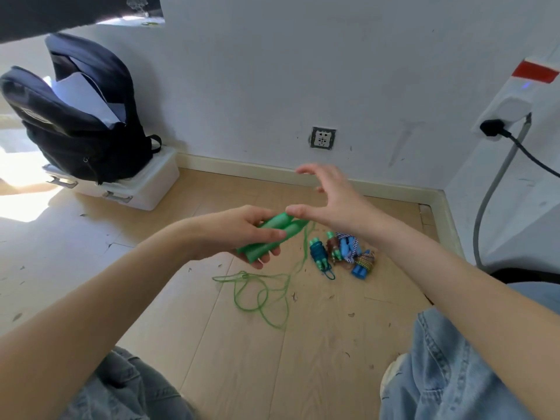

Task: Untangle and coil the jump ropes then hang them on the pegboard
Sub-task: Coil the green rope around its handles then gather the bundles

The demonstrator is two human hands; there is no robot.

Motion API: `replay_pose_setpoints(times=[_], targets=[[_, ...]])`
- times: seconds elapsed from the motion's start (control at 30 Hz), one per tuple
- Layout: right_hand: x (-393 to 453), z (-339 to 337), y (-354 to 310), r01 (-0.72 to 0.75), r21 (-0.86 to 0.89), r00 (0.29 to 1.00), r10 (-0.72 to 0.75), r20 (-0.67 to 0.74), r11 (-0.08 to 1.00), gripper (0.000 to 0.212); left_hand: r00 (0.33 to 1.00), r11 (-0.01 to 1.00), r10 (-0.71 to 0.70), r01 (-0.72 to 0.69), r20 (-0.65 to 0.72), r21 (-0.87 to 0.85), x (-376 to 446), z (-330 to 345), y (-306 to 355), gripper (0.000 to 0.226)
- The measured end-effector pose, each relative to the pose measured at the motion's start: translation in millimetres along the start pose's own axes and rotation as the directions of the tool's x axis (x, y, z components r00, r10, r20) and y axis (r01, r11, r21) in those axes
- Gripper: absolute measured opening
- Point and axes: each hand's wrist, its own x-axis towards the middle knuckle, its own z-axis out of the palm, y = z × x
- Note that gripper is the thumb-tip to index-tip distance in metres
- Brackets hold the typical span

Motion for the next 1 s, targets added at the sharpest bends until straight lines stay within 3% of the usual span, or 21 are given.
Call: replay_pose_setpoints(times=[0.07,0.13,0.23,0.33,0.43,0.57,0.6,0.67,0.73,0.8,0.9,1.0], targets=[[-4,1,-3,0.043,0.115,0.983,-0.062,0.173,0.992,0.027,0.999,0.998,0.046,-0.045,-0.025,0.042,-4,-8,-1,0.016],[-8,-2,-1,0.010,0.118,0.982,-0.032,0.186,0.993,0.031,0.992,0.989,0.076,-0.062,-0.100,0.137,-9,-20,-3,0.014],[-12,-13,10,0.006,-0.179,1.000,-0.002,0.022,0.984,0.035,0.968,0.900,0.049,0.064,-0.244,0.431,-8,-34,-13,0.015],[-17,-10,12,0.048,-0.324,0.995,-0.074,-0.068,0.945,0.029,0.944,0.820,-0.024,0.207,-0.328,0.534,0,-25,-20,0.019],[-19,-6,5,0.106,-0.346,0.978,-0.161,-0.135,0.932,0.024,0.896,0.732,0.005,0.300,-0.444,0.612,9,-14,-17,0.024],[-12,-17,-2,0.130,-0.262,0.916,-0.217,-0.338,0.956,0.015,0.809,0.694,0.155,0.319,-0.567,0.645,14,-13,-14,0.019],[-11,-18,2,0.099,-0.258,0.937,-0.177,-0.301,0.961,0.014,0.814,0.704,0.145,0.315,-0.563,0.636,14,-14,-14,0.020],[-11,-12,14,-0.025,-0.395,0.998,-0.002,-0.067,0.918,0.019,0.879,0.756,0.046,0.280,-0.475,0.591,12,-18,-12,0.020],[-12,-5,21,-0.084,-0.477,0.968,0.185,0.169,0.875,0.042,0.963,0.833,-0.060,0.193,-0.262,0.519,7,-19,-11,0.014],[-12,0,18,-0.081,-0.273,0.927,0.173,0.333,0.959,0.060,0.991,0.898,-0.102,0.128,-0.083,0.421,3,-15,-9,0.008],[-12,6,9,-0.072,-0.016,0.892,0.071,0.447,0.997,0.032,0.996,0.933,-0.095,0.089,-0.001,0.350,0,-11,-7,0.003],[-14,3,7,-0.116,0.143,0.929,0.056,0.367,0.983,0.013,0.995,0.953,-0.098,0.096,-0.008,0.288,-3,-14,-4,0.007]])
